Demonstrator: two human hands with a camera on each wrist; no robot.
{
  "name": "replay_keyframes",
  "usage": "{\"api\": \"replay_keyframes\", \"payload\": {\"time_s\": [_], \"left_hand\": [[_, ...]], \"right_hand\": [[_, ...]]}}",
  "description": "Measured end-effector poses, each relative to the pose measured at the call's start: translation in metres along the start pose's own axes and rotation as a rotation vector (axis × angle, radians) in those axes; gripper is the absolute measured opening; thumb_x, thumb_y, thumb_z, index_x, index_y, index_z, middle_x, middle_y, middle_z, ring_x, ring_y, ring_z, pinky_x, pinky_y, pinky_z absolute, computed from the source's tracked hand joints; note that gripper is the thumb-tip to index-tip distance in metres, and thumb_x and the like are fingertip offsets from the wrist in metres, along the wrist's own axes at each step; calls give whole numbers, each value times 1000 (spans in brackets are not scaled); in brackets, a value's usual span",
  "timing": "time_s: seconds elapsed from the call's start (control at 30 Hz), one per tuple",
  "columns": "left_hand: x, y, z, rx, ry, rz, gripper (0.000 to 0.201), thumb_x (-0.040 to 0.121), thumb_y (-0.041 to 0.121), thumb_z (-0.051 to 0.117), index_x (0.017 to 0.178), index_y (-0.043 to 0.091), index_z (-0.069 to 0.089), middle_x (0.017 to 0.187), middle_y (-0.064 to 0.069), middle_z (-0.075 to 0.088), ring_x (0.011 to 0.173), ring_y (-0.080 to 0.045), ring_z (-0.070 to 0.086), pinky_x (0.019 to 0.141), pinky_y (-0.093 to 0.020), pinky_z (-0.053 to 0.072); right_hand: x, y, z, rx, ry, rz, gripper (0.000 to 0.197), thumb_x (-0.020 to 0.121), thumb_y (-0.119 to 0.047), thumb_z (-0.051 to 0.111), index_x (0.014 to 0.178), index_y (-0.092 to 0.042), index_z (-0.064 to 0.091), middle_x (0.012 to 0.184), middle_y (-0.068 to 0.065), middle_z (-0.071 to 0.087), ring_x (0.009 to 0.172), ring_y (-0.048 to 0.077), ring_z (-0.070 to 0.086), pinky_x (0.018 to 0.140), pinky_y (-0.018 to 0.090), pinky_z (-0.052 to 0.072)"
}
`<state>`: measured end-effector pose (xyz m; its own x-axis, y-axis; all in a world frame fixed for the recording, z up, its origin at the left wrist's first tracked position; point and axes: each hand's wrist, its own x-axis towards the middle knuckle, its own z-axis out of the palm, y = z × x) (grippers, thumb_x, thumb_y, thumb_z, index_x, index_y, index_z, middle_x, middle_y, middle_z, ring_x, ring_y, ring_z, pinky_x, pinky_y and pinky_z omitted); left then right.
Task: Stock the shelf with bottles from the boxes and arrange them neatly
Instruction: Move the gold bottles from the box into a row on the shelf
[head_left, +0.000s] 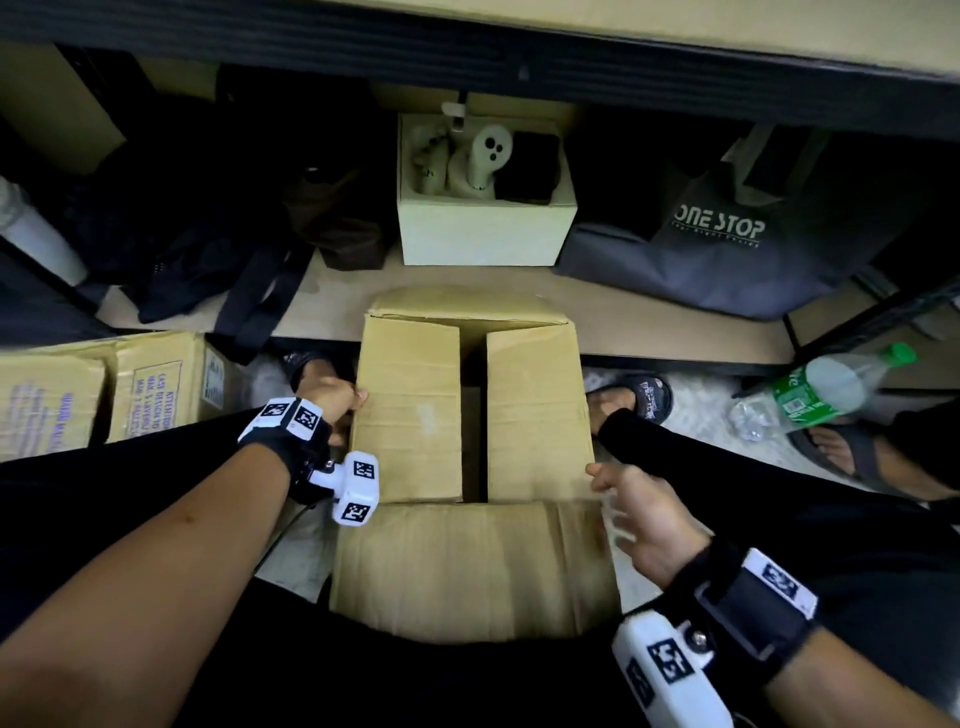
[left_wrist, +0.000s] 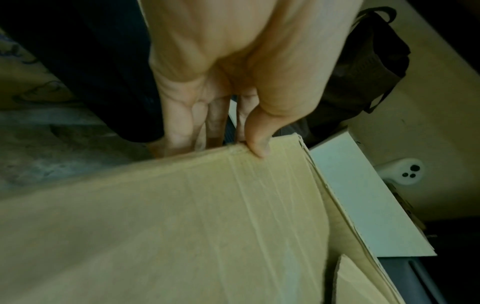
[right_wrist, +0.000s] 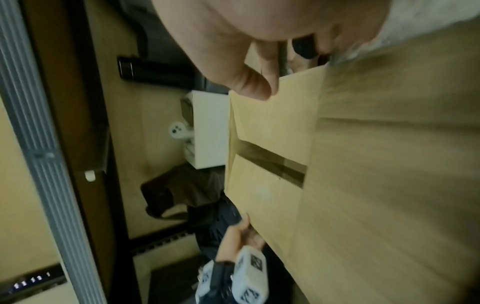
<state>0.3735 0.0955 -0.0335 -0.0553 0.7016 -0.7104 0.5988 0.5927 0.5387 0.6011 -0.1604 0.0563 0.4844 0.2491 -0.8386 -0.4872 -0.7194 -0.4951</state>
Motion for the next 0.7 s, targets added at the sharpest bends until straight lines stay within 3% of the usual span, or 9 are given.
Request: {"api": "replay_keyframes", "payload": {"time_s": [0.07, 0.13, 0.2, 0.23, 0.3, 0.37, 0.47, 0.6, 0.7], "left_hand": [[3, 3, -1, 70, -37, 35, 34, 83, 12, 69, 114, 3, 58, 113, -19, 64, 98, -38, 64, 79, -51, 57], [-2, 9, -3, 114, -92, 49, 14, 86, 7, 64, 98, 6, 57, 99, -19, 65, 71, -31, 65, 63, -44, 60], [-11, 19, -7, 149, -148, 45, 12, 92, 4, 57, 83, 9, 52, 80, -15, 59, 49, -20, 54, 45, -33, 54], [-11, 23, -8, 180, -174, 56, 10, 93, 4, 58, 84, 8, 55, 81, -15, 60, 51, -21, 56, 44, -32, 53], [-17, 34, -16, 262, -238, 58, 10, 92, 12, 62, 97, 3, 61, 91, -17, 66, 65, -27, 65, 50, -36, 58], [-19, 46, -28, 397, -276, 78, 22, 93, 22, 62, 104, 3, 61, 93, -15, 67, 65, -25, 67, 50, -34, 59], [-17, 75, -50, 516, -337, 193, 19, 95, 29, 57, 100, 11, 63, 105, -6, 69, 68, -21, 67, 53, -28, 54], [-19, 108, -75, 349, -242, 308, 16, 96, 30, 55, 98, 14, 61, 108, -5, 67, 94, -27, 69, 75, -34, 54], [-21, 103, -70, 205, -199, 277, 19, 94, 28, 60, 109, 16, 59, 102, -3, 66, 95, -25, 66, 82, -39, 54]], "right_hand": [[-10, 2, -8, -220, -141, 81, 24, 83, -10, 60, 104, -16, 69, 87, -1, 59, 74, 14, 49, 57, 25, 35], [-10, 7, -13, -424, -215, 128, 26, 82, -14, 64, 107, -16, 68, 93, 1, 63, 72, 15, 52, 49, 21, 38], [0, 4, -15, -437, -200, 136, 14, 83, -12, 64, 97, -14, 66, 84, 2, 59, 63, 14, 49, 40, 14, 36], [6, -2, -16, -388, -212, 178, 8, 83, -12, 64, 90, -15, 64, 80, 3, 56, 62, 14, 48, 42, 15, 36], [21, -12, -18, -370, -262, 251, 2, 81, -18, 64, 82, -16, 65, 76, 3, 53, 61, 15, 45, 49, 21, 34], [35, -22, -21, -366, -282, 250, 17, 85, -26, 60, 81, -12, 70, 72, 5, 54, 57, 15, 43, 52, 23, 32], [50, -41, -27, -185, -275, 232, 34, 91, -36, 54, 80, -6, 65, 67, 6, 59, 42, 12, 43, 41, 16, 34], [71, -70, -30, 169, -230, 129, 35, 94, -36, 51, 96, -3, 61, 76, 11, 63, 49, 17, 59, 43, 20, 49], [86, -91, -15, 254, -205, 11, 25, 96, -31, 49, 98, -9, 59, 83, 8, 62, 63, 21, 63, 53, 24, 52]]}}
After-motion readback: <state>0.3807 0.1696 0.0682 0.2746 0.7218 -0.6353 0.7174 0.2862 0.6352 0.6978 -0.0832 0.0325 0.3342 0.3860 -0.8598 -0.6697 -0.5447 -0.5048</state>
